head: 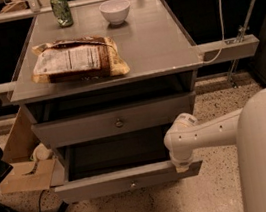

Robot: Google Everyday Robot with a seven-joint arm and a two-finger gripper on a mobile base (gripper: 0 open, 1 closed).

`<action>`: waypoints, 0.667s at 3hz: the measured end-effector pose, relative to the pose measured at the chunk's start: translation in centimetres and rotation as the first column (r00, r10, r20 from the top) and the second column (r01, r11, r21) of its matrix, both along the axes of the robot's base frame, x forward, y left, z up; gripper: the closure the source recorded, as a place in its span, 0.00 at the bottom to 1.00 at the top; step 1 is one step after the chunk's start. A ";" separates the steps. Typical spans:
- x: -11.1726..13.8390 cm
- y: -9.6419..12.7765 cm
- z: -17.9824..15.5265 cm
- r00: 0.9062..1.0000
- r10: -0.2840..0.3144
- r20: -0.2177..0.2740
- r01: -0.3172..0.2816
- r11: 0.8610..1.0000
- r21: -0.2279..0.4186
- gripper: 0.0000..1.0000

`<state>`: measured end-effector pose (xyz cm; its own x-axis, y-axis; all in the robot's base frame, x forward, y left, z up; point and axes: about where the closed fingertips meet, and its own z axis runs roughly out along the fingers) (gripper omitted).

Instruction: Open middle drawer

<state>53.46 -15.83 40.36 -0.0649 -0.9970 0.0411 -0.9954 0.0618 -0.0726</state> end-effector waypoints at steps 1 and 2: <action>0.0 0.0 0.0 1.000 0.000 0.000 0.000 1.000 0.000 0.59; 0.0 0.0 0.0 1.000 0.000 0.000 0.000 1.000 0.000 0.35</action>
Offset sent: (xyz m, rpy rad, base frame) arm 0.0000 0.0000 0.0000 0.0000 0.0000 0.0000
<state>53.46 -15.83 40.35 -0.0649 -0.9970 0.0411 -0.9954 0.0618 -0.0725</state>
